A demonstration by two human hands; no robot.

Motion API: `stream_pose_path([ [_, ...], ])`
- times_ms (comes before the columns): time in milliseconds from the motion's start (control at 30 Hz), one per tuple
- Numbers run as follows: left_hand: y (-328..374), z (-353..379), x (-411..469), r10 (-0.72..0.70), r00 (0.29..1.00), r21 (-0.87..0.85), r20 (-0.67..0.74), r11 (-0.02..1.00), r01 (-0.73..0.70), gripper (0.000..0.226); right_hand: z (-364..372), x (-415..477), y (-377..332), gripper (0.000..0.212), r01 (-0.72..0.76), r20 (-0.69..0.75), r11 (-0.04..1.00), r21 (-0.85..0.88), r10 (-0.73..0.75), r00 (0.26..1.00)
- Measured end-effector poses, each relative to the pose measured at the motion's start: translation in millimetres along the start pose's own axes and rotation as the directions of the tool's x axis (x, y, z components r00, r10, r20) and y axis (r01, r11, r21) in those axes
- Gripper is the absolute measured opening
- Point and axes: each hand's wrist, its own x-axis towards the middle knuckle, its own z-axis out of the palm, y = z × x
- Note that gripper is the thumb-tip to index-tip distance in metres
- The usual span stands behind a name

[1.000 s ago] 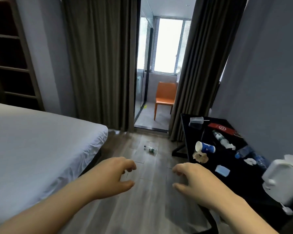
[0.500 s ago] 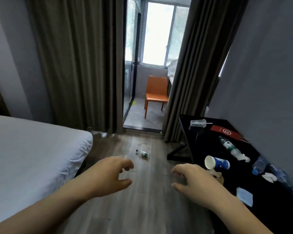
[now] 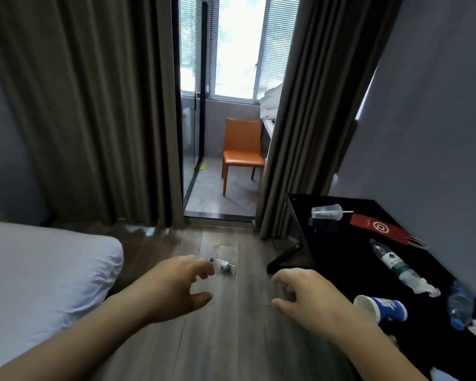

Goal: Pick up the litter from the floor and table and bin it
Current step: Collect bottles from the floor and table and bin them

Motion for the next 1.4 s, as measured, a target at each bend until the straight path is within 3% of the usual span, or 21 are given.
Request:
stream_pose_path([
  [533, -96.4, -11.0, 236.1, -0.027, 0.999, -0.062, 0.036, 0.998, 0.029, 0.036, -36.3, 244.1, 88.3, 0.039, -0.012, 0.001, 1.000, 0.027, 0.012, 1.000],
  [967, -207.0, -14.9, 414.6, 0.104, 0.978, -0.058, 0.181, 0.994, -0.095, 0.041, -14.3, 409.2, 113.5, 0.040, -0.217, 0.039, 0.974, 0.064, 0.215, 0.976],
  [1400, -270.4, 50.9, 582.2, 0.071, 0.950, -0.105, 0.303, 0.994, -0.040, 0.035, 36.2, 557.9, 215.7, 0.039, -0.322, 0.200, 0.939, 0.119, 0.295, 0.934],
])
